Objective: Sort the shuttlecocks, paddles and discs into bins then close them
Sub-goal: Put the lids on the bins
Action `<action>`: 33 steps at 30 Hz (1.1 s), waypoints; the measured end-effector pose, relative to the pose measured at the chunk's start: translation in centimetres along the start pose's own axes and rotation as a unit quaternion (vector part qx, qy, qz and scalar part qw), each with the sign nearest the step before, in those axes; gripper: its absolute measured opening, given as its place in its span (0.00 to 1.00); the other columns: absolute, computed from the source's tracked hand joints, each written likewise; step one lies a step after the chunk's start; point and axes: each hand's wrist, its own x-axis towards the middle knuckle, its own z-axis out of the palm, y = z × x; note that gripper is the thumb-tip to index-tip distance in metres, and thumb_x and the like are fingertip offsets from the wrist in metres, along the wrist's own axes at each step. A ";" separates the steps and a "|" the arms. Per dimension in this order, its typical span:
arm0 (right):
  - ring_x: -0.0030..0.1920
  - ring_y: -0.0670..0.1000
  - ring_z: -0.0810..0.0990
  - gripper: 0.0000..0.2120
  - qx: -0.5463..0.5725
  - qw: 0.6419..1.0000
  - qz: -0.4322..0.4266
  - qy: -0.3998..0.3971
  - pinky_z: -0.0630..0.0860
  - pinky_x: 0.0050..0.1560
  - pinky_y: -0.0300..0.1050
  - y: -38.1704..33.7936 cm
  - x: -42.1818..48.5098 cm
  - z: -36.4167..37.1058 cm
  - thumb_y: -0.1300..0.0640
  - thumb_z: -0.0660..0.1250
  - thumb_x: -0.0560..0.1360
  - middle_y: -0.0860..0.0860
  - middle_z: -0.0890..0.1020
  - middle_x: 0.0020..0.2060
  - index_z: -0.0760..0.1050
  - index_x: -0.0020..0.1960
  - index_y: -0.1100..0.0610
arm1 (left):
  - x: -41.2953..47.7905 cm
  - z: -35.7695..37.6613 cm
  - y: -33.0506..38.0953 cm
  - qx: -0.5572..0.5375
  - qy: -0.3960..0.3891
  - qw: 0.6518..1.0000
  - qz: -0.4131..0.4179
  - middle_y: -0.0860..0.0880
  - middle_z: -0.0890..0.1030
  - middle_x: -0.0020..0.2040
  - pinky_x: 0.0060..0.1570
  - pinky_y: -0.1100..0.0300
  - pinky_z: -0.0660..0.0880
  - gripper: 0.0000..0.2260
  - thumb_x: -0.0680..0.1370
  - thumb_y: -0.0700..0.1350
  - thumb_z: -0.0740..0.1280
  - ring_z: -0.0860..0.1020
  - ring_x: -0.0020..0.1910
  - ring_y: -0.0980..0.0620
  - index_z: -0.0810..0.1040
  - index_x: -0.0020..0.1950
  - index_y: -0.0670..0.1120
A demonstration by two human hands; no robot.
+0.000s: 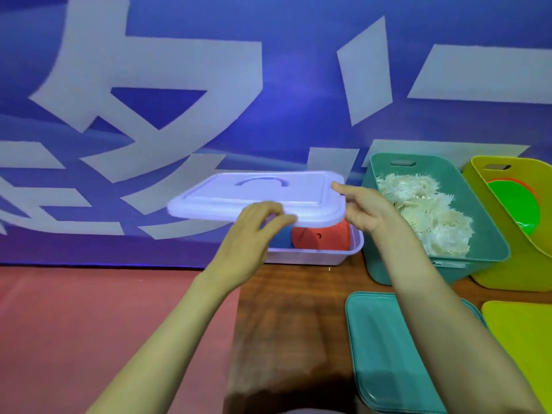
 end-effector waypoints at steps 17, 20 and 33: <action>0.48 0.53 0.79 0.17 -0.238 0.960 -0.116 0.091 0.77 0.50 0.43 0.2 4.9 -5.0 0.67 0.58 0.78 0.59 0.78 0.59 0.71 0.65 0.61 | -0.1 8.0 -10.2 -0.230 0.015 0.786 -0.574 0.43 0.71 0.67 0.62 0.50 0.68 0.23 0.76 0.47 0.65 0.71 0.64 0.42 0.66 0.69 0.41; 0.64 0.58 0.72 0.23 -0.530 0.814 -0.137 0.195 0.69 0.60 0.49 1.4 7.1 -5.1 0.54 0.55 0.80 0.59 0.68 0.69 0.59 0.73 0.59 | 0.3 8.8 -10.1 -0.236 0.066 0.782 -0.573 0.45 0.72 0.67 0.64 0.50 0.68 0.21 0.76 0.43 0.65 0.72 0.64 0.44 0.67 0.69 0.43; 0.73 0.62 0.55 0.42 -0.623 0.733 -0.084 0.260 0.54 0.73 0.55 7.4 11.0 -7.2 0.37 0.59 0.75 0.63 0.54 0.74 0.43 0.77 0.58 | 0.7 11.0 -9.9 -0.133 0.094 0.871 -0.464 0.45 0.69 0.67 0.57 0.62 0.63 0.21 0.75 0.39 0.66 0.68 0.64 0.48 0.68 0.68 0.41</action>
